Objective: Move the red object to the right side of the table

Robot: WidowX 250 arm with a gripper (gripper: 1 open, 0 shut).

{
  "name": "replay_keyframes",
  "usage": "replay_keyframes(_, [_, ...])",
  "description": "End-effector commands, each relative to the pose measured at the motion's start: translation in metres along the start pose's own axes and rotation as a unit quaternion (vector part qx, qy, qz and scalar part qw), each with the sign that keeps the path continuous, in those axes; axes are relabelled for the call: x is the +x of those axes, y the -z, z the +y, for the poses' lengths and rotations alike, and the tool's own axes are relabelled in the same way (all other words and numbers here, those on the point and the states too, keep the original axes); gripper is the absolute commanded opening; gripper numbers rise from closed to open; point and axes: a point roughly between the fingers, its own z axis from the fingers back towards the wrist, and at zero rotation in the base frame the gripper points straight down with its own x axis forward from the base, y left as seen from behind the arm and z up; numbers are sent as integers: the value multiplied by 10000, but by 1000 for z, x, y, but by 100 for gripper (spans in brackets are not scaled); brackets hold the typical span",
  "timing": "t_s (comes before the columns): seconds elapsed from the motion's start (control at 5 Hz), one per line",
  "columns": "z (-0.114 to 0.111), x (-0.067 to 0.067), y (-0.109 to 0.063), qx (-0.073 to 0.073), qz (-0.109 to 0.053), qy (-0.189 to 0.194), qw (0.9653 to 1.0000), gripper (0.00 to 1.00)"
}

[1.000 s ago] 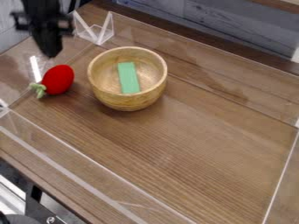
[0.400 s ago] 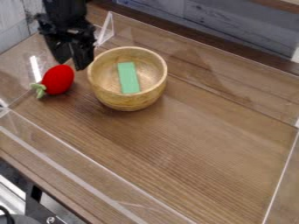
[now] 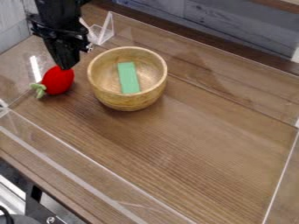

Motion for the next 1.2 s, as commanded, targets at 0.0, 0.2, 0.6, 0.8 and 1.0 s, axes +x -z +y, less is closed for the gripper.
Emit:
replay_keyframes(0.0, [2, -2, -18, 196, -243, -148, 9994, 0])
replay_keyframes(0.2, [-2, 2, -27, 219, -252, -240, 9992, 0])
replay_keyframes(0.6, [-10, 1, -18, 294, -177, -676, 9971, 100])
replay_keyframes(0.8, [-32, 1, -24, 304, -278, -931, 9948, 0])
replay_keyframes(1.0, [-43, 5, -24, 310, -307, -810, 9958, 0])
